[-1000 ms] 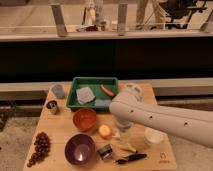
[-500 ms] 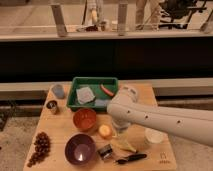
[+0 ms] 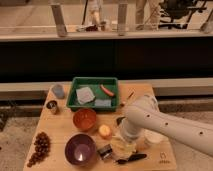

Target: Wipe tray with brush

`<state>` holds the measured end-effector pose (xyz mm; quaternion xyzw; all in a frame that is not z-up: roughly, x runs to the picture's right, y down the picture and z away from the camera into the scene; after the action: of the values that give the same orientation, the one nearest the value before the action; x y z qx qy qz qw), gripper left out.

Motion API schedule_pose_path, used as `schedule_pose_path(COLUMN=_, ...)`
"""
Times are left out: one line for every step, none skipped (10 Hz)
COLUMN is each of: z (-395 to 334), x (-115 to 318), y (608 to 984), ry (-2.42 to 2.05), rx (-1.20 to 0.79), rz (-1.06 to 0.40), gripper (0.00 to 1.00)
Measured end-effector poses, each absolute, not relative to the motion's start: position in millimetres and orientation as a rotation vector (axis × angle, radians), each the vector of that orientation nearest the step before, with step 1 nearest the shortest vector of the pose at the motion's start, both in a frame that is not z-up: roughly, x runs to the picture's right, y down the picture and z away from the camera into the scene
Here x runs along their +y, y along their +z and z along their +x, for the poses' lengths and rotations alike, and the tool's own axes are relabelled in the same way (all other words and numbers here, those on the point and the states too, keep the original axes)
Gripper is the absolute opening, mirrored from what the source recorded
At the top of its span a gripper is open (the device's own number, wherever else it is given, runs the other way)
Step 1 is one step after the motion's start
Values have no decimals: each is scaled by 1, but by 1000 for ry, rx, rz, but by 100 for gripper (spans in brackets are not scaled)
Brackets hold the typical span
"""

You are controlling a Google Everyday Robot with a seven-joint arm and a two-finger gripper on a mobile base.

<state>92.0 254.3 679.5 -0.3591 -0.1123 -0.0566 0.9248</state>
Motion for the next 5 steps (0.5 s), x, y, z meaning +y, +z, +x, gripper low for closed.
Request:
schedule_pose_path(z=94, x=264, y=679, ry=-113, rx=-228, rz=-750, gripper=80)
schedule_pose_path(z=95, x=272, y=679, ry=-108, rx=-231, rz=-759, gripper=80)
schedule_pose_path(z=95, x=281, y=682, ry=-105, rx=-241, rz=-771, gripper=80)
schedule_pose_path(z=94, x=292, y=686, ry=-106, rx=-259, rz=-782, gripper=80)
schedule_pose_path(z=94, x=297, y=688, ry=-107, rx=-273, rz=-786, gripper=80)
